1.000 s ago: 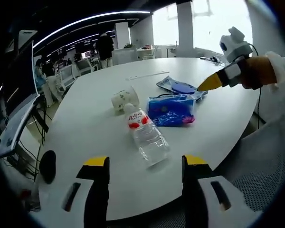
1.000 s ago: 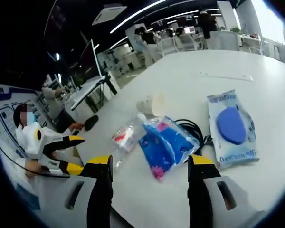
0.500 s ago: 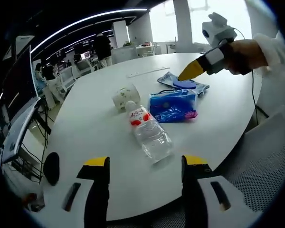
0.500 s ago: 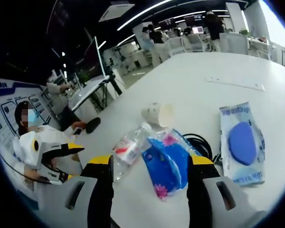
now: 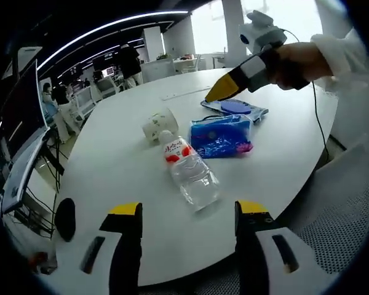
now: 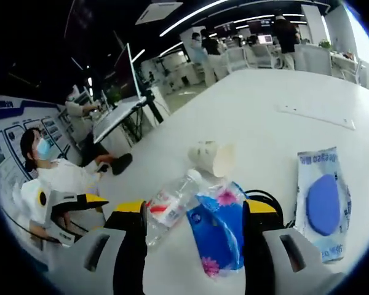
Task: Arrange the tabletop items into an orderly group along one side of the table until the central work area is clear of visible clutter.
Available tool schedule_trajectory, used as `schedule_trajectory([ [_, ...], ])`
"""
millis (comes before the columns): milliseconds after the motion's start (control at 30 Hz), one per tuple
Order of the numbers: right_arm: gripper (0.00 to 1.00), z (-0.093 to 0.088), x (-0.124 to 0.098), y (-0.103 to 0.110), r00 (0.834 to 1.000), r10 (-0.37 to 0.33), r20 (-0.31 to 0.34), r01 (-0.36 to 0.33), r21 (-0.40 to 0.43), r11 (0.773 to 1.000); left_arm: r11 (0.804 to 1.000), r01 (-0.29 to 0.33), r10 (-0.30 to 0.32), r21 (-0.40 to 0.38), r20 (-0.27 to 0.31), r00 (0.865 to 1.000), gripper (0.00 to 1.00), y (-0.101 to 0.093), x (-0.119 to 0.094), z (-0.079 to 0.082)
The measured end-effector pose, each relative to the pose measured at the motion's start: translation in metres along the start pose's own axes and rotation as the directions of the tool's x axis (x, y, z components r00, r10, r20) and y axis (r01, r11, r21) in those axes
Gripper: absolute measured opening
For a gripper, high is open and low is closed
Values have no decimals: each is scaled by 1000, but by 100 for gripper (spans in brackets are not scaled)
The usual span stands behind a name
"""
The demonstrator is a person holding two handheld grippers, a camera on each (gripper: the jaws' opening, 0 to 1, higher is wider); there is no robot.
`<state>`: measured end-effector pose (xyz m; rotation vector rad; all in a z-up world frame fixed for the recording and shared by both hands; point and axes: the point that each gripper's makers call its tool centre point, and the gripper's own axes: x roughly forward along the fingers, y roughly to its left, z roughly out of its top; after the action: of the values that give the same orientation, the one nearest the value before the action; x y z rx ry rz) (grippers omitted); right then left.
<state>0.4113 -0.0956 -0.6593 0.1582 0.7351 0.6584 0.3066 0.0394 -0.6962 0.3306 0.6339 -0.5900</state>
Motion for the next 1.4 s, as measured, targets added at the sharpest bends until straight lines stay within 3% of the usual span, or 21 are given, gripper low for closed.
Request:
schedule_trajectory([
  [400,61,15,12,-10,1000,11,7,-11,-1,1000,1000,-7,8,-17,11,1000,61,2,-2,2],
  [767,60,31,32,-18,999,32,21,-33,33,999,1000,-8,8,12,-3,1000,62,0,-1,-1],
  [1167,58,44,53,-5,998,63,13,-64,50,997,1000,-9,9,15,-14,1000,60,1,1,-3],
  [1400,57,37,72,0,997,75,-35,-74,41,996,1000,-14,15,12,-17,1000,58,2,1,-4],
])
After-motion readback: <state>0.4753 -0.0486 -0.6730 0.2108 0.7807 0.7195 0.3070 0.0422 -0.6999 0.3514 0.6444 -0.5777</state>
